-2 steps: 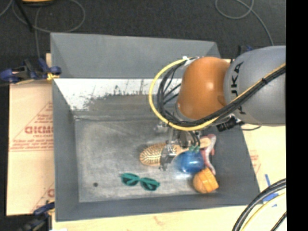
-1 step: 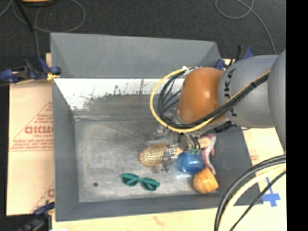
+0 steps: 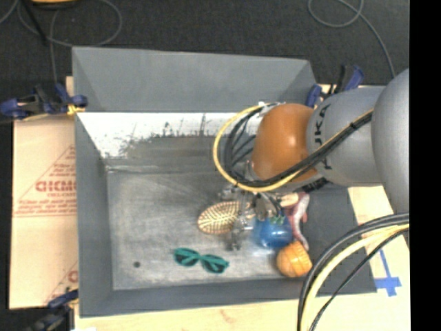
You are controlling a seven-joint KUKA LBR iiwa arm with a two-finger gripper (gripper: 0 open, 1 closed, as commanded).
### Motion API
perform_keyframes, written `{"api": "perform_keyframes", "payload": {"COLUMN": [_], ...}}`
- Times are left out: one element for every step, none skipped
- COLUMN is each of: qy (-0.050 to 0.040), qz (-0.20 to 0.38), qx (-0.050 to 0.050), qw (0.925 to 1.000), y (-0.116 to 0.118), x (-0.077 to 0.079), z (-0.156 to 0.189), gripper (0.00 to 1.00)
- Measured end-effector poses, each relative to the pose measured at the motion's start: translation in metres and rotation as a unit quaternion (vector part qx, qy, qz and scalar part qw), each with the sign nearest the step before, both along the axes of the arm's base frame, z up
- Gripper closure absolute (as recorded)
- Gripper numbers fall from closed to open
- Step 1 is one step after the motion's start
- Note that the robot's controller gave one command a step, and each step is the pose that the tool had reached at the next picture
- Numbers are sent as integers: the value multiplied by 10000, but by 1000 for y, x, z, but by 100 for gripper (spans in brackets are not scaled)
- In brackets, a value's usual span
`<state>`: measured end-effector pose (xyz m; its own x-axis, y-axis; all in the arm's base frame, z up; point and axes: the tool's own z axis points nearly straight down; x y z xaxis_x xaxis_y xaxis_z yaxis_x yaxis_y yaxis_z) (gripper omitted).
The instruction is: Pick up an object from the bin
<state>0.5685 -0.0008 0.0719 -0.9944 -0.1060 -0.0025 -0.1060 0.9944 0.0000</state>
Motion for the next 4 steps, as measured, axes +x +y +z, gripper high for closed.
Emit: {"api": "perform_keyframes", "payload": {"qy": [-17,-12,-39,-39], "qz": [-41,-15,-50,-51], "qx": [9,4,15,16], "qw": [10000,10000,10000,10000], "y": [-3,-1,-2,-2], "x": [-3,1,1,1], "z": [1,1,4,4], "gripper": [0,0,100,100]}}
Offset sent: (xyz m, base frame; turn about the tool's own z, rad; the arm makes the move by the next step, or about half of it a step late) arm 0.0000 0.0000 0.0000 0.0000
